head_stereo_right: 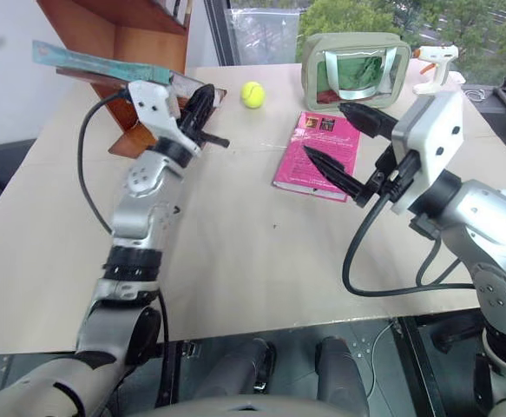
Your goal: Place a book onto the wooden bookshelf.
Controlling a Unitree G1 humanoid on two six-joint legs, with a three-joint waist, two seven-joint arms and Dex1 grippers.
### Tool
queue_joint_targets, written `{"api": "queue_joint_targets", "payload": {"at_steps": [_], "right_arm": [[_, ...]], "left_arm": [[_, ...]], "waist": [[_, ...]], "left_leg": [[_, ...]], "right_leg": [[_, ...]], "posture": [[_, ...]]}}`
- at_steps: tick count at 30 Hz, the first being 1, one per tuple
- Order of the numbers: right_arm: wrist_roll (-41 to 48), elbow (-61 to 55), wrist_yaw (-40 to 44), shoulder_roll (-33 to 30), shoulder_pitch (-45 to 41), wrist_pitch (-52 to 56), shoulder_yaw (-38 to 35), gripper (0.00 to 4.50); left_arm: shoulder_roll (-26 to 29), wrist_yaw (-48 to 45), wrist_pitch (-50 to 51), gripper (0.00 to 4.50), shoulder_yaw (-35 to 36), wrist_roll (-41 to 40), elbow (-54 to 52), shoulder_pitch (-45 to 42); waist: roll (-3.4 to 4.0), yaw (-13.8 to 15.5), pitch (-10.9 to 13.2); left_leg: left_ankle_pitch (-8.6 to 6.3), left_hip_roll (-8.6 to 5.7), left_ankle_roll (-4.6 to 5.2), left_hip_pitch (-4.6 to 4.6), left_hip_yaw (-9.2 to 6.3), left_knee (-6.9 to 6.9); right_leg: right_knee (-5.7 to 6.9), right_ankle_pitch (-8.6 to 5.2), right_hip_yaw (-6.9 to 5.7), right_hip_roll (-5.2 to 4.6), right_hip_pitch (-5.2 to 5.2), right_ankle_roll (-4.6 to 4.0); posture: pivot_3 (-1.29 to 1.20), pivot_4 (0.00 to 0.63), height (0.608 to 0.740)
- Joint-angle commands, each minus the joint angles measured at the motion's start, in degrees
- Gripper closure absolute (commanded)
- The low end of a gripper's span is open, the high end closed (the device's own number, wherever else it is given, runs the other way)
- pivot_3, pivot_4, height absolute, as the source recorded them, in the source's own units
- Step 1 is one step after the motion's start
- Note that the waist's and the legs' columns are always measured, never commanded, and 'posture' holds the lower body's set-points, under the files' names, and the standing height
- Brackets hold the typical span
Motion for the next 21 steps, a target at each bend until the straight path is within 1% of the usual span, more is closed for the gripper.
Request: {"api": "queue_joint_targets", "payload": {"at_steps": [1, 7, 9, 10, 11, 14, 15, 16, 17, 18, 19, 20, 21], "right_arm": [[1.2, -2.7, -1.4, -0.7, 0.0, 0.3, -2.1, 0.93], [1.9, -2.6, -1.9, -0.9, -0.2, 0.7, -2.1, 0.93], [1.9, -2.2, -1.9, -0.8, -0.3, 0.6, -1.7, 0.93], [1.9, -2.1, -1.8, -0.8, -0.3, 0.6, -1.5, 0.93], [2.0, -1.9, -1.6, -0.8, -0.1, 0.6, -1.5, 0.93], [1.7, -1.5, -1.1, -1.2, 0.6, 0.8, -1.1, 0.93], [1.1, -1.4, -0.6, -1.9, 1.7, 1.4, -0.6, 0.93], [-1.3, -1.0, -0.4, -3.3, 3.7, 2.0, 0.6, 0.93], [-4.4, -0.6, 0.0, -5.1, 6.1, 2.1, 2.0, 0.93], [-7.1, -0.4, 0.8, -6.6, 8.8, 1.4, 3.0, 0.93], [-7.9, -0.4, 1.1, -7.1, 11.3, 1.2, 2.9, 0.93], [-7.2, -0.5, 0.9, -6.7, 13.3, 1.5, 1.9, 0.93], [-6.5, -0.4, 0.7, -6.4, 15.5, 2.4, 0.3, 0.93]], "left_arm": [[0.2, 4.5, -4.5, 4.45, 4.1, 1.9, 4.0, -3.1], [0.8, -0.7, -6.4, 4.45, 3.4, 1.1, 1.2, 0.7], [-0.1, -6.4, -4.1, 4.45, 2.1, -2.6, -2.6, 3.7], [0.0, -9.2, -3.6, 4.45, 0.6, -3.0, -4.7, 5.8], [0.0, -12.4, -1.2, 4.45, -0.7, -4.8, -7.4, 8.2], [1.1, -16.5, 2.9, 4.45, -2.8, -5.3, -11.9, 12.7], [1.7, -19.1, 4.8, 4.22, -3.1, -7.1, -13.8, 14.4], [2.5, -21.4, 5.6, 3.88, -3.0, -8.2, -15.2, 16.3], [3.3, -23.0, 7.1, 3.66, -2.6, -9.5, -16.6, 18.0], [4.2, -24.0, 8.2, 3.16, -2.0, -10.1, -17.6, 19.5], [5.3, -24.6, 8.8, 2.7, -1.2, -10.4, -18.7, 21.1], [6.4, -25.2, 10.4, 2.12, -0.2, -11.5, -20.2, 22.7], [7.9, -25.8, 11.8, 1.67, 0.6, -12.1, -22.1, 24.6]], "waist": [[0.0, -0.1, 0.0], [0.0, -0.3, 0.0], [0.0, -0.3, 0.0], [0.0, -0.3, 0.0], [0.01, -0.3, 0.0], [0.0, 0.0, 0.0], [0.0, 0.1, 0.0], [0.01, 0.1, 0.0], [0.01, 0.1, 0.0], [0.02, 0.1, 0.0], [0.03, 0.1, 0.0], [0.03, 0.1, 0.0], [0.05, 0.0, 0.0]], "left_leg": [[0.0, 0.0, 0.0, -0.01, 0.0, -0.02], [0.0, 0.0, 0.0, -0.03, 0.02, -0.03], [0.0, 0.01, 0.0, -0.03, 0.01, -0.03], [0.0, 0.01, 0.0, -0.04, 0.01, -0.04], [0.0, 0.0, 0.01, -0.05, 0.01, -0.03], [-0.01, -0.01, 0.02, -0.07, 0.0, -0.03], [-0.01, -0.01, 0.02, -0.08, -0.01, -0.03], [-0.01, -0.01, 0.02, -0.07, -0.02, -0.03], [-0.01, -0.01, 0.02, -0.07, -0.03, -0.03], [-0.01, 0.0, 0.02, -0.07, -0.03, -0.03], [-0.01, 0.0, 0.02, -0.05, -0.03, -0.04], [-0.01, 0.0, 0.01, -0.05, -0.02, -0.04], [0.0, 0.0, 0.01, -0.04, -0.01, -0.04]], "right_leg": [[0.0, 0.0, 0.0, 0.0, -0.02, 0.0], [0.0, 0.0, 0.01, 0.0, -0.03, 0.0], [0.0, 0.0, 0.0, 0.0, -0.03, 0.0], [0.0, 0.0, 0.0, 0.0, -0.03, 0.0], [-0.02, 0.0, 0.0, 0.0, -0.03, 0.0], [-0.05, 0.0, -0.01, -0.03, -0.02, 0.0], [-0.05, 0.0, -0.04, -0.02, -0.02, 0.0], [-0.04, 0.0, -0.04, -0.02, -0.01, 0.0], [-0.04, 0.0, -0.05, -0.02, -0.01, 0.0], [-0.04, 0.0, -0.05, -0.01, -0.02, 0.0], [-0.04, 0.0, -0.05, -0.01, -0.02, 0.0], [-0.04, 0.0, -0.04, -0.01, -0.02, 0.0], [-0.03, 0.0, -0.02, -0.01, -0.02, 0.0]], "posture": [[0.0, 0.15, 0.74], [0.0, 0.15, 0.74], [0.0, 0.15, 0.74], [0.0, 0.15, 0.74], [0.0, 0.15, 0.74], [0.0, 0.15, 0.74], [0.0, 0.15, 0.74], [0.0, 0.15, 0.74], [0.0, 0.15, 0.74], [0.0, 0.15, 0.74], [0.0, 0.15, 0.74], [0.0, 0.15, 0.74], [0.0, 0.15, 0.74]]}}
